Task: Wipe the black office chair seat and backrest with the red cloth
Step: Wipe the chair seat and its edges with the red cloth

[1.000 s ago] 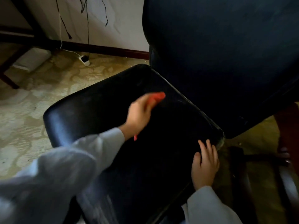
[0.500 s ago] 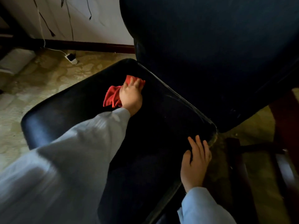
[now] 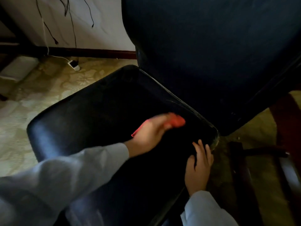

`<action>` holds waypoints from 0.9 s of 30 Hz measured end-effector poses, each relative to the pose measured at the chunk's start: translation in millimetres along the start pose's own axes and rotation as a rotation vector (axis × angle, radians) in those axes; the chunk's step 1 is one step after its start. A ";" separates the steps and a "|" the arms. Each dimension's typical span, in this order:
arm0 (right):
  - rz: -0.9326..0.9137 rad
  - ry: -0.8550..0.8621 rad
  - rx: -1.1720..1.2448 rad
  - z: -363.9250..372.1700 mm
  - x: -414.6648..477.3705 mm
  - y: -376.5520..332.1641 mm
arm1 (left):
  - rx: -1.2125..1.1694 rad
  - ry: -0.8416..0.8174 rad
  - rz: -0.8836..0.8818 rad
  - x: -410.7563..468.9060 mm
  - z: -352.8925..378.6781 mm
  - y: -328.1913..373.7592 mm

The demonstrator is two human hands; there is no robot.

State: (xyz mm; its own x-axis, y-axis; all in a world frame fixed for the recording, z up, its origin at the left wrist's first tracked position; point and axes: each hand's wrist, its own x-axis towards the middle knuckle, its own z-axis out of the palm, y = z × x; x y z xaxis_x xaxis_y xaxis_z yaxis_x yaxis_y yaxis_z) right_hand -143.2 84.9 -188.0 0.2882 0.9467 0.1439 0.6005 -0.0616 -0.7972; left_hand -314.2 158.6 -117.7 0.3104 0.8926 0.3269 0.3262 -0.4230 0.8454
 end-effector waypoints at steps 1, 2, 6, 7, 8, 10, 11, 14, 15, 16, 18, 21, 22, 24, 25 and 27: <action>0.008 0.000 0.004 0.3 -0.1 0.1 | 0.006 0.157 -0.068 12.8 -13.9 -4.3; 0.016 -0.001 0.007 0.3 -0.5 -0.2 | 0.053 0.288 -0.144 27.1 -29.2 -11.9; 0.024 -0.009 0.015 0.1 -0.3 0.9 | 0.368 0.439 -0.336 87.5 -99.5 -64.5; 0.015 -0.007 0.024 0.9 0.4 1.4 | 0.420 0.438 -0.384 100.3 -115.9 -79.7; 0.004 0.000 0.027 1.9 1.0 2.1 | 0.471 0.433 -0.429 111.4 -127.5 -95.4; -0.016 0.012 0.021 3.3 2.1 3.1 | 0.581 0.349 -0.520 126.4 -133.1 -119.5; -0.019 0.011 0.021 3.2 3.0 3.7 | 0.641 0.272 -0.566 130.8 -125.0 -126.3; -0.013 -0.010 0.030 2.1 5.8 4.9 | 0.846 0.187 -0.634 135.4 -87.1 -134.2; -0.014 -0.014 0.027 2.1 6.1 5.5 | 0.883 0.208 -0.620 134.4 -76.9 -134.1; -0.014 -0.015 0.022 2.2 6.1 5.7 | 0.900 0.223 -0.596 132.2 -69.0 -132.4; -0.002 -0.007 0.011 3.3 6.6 4.7 | 0.897 0.213 -0.544 127.8 -57.9 -127.1; 0.013 0.006 0.008 3.7 6.7 2.1 | 0.882 0.157 -0.467 117.1 -32.4 -109.6; 0.020 0.007 0.011 3.7 6.7 1.8 | 0.873 0.142 -0.444 112.4 -21.2 -102.3; 0.023 0.009 0.009 3.3 5.8 1.4 | 0.863 0.106 -0.403 102.4 -0.6 -87.0; 0.015 0.015 0.009 2.8 4.8 -0.1 | 0.859 0.094 -0.386 98.1 8.4 -78.8; 0.012 0.023 0.034 2.2 3.1 -3.2 | 0.817 0.061 -0.384 91.3 26.6 -62.8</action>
State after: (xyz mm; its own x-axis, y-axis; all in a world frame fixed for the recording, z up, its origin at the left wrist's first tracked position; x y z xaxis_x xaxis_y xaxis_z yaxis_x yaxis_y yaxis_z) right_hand -145.9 88.8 -186.3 0.3129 0.9383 0.1472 0.5714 -0.0622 -0.8183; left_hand -282.6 262.5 -152.1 0.0087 0.9920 0.1256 0.9370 -0.0520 0.3455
